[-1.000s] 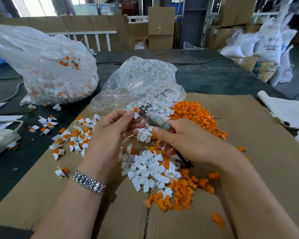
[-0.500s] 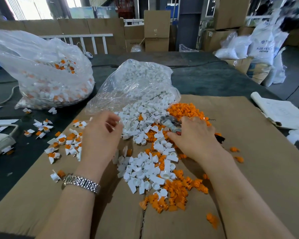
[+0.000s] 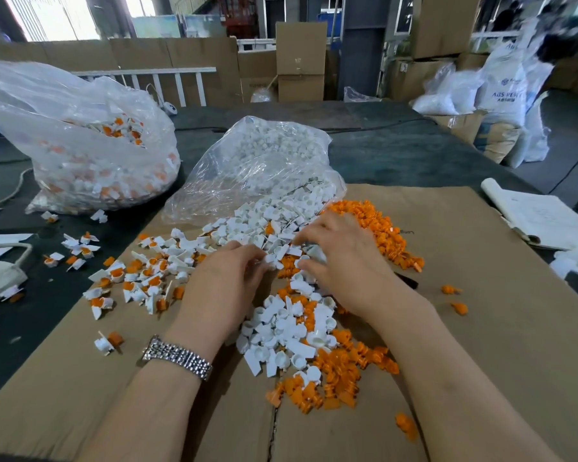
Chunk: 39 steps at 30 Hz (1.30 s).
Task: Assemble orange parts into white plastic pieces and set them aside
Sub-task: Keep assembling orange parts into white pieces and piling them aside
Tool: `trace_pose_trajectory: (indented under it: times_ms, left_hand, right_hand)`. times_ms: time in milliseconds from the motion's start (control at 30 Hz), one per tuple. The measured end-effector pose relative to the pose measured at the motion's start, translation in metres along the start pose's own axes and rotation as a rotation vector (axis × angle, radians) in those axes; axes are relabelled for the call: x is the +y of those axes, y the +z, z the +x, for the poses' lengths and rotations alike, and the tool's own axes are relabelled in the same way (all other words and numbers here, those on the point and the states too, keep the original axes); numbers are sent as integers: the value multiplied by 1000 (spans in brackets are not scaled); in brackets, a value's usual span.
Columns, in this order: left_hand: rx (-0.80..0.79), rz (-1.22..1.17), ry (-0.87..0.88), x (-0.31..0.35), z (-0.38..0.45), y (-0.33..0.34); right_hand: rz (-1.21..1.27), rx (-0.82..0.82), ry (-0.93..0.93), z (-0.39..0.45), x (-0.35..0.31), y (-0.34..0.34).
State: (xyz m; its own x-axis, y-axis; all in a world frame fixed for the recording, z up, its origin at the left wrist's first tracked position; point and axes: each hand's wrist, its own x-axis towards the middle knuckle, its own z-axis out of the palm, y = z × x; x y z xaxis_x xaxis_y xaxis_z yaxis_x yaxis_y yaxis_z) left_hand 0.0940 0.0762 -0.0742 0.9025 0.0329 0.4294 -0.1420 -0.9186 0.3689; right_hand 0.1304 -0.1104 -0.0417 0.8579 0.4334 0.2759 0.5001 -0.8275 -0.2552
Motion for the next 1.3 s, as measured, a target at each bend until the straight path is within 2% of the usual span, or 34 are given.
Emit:
trace_pose_trajectory:
  times_ms: [100,200,367,433,567,767,833,933,1067,1300]
  left_hand:
    - [45,-55,-47,2,0,-3]
    - [102,-157,-151,6,1,-6]
    - [119,-329,-248,6,1,-6]
    - [100,-517,-311,5,2,-7]
    - [39,-896,-408,6,3,-12]
    - [-89,-1274,-503,6,3,-14]
    - [-127,-1332,-488,6,4,-14]
    - [-200,-1400,-443,7,5,-16]
    - [-263,-1418,-410,7,4,-18]
    - [-241,-1330,-430,12,2,-20]
  right_hand:
    - [-22,-100,-172,0,-11,5]
    - [-167,-167,-189,1,-10,15]
    - [-230,-128,-178,1,-13,22]
    - [-231,-89,-161,1,-12,22]
    - [-58,-10,-94,1,-10,12]
    - [423,138,-1,2,-13,3]
    - [610,170,44,1,-13,1]
    - [733,180,62,-1,-13,1]
    - [768,156,51,-1,-16,4]
    - [834,181,110,0,-14,4]
